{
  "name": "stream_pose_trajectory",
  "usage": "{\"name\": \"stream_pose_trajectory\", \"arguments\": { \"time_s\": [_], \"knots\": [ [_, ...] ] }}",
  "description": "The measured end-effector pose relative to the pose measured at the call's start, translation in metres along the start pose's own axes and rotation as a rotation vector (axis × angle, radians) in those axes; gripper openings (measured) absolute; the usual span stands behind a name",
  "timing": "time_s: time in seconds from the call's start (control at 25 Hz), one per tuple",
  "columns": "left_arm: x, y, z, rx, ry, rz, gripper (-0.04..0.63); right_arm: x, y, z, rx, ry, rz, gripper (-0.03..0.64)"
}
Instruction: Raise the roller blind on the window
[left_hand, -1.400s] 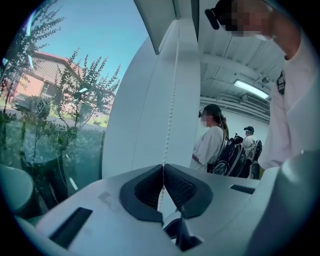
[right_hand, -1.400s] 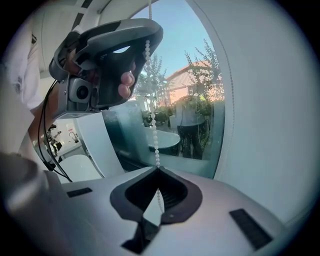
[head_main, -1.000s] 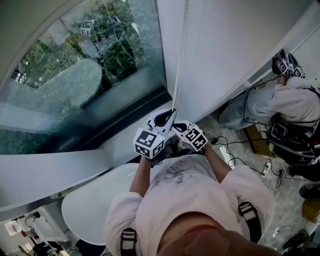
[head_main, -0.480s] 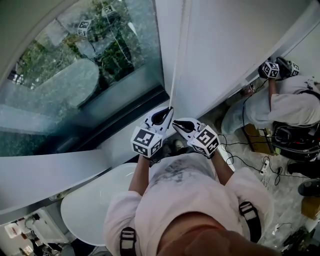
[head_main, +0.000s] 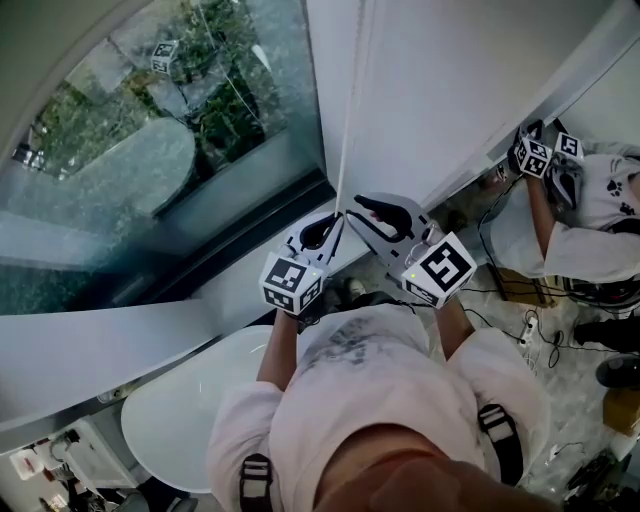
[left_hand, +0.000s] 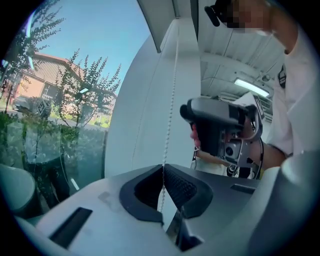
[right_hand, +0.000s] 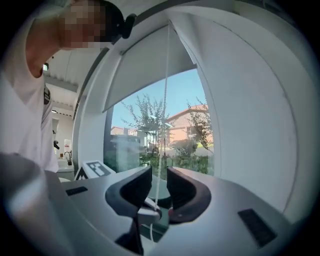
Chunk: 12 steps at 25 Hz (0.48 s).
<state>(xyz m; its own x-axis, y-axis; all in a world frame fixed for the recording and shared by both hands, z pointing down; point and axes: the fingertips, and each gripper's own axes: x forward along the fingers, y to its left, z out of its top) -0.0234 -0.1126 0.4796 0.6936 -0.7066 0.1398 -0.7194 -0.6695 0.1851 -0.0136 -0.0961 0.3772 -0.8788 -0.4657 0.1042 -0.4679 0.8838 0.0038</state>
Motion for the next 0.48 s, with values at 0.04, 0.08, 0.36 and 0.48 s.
{"name": "stream_pose_trajectory", "arguments": {
  "time_s": [0.04, 0.08, 0.36, 0.48],
  "knots": [
    [0.000, 0.000, 0.000, 0.001, -0.001, 0.001, 0.012, 0.002, -0.001, 0.012, -0.010, -0.021, 0.002, 0.137],
    [0.000, 0.000, 0.000, 0.001, -0.001, 0.001, 0.012, 0.005, -0.001, 0.023, -0.020, -0.041, 0.004, 0.137],
    [0.001, 0.000, -0.002, 0.003, 0.000, 0.001, 0.012, 0.021, -0.009, 0.095, -0.083, -0.173, 0.003, 0.137],
    [0.000, -0.001, -0.002, 0.006, -0.001, 0.001, 0.012, 0.022, -0.013, 0.120, -0.103, -0.218, -0.010, 0.137]
  ]
}}
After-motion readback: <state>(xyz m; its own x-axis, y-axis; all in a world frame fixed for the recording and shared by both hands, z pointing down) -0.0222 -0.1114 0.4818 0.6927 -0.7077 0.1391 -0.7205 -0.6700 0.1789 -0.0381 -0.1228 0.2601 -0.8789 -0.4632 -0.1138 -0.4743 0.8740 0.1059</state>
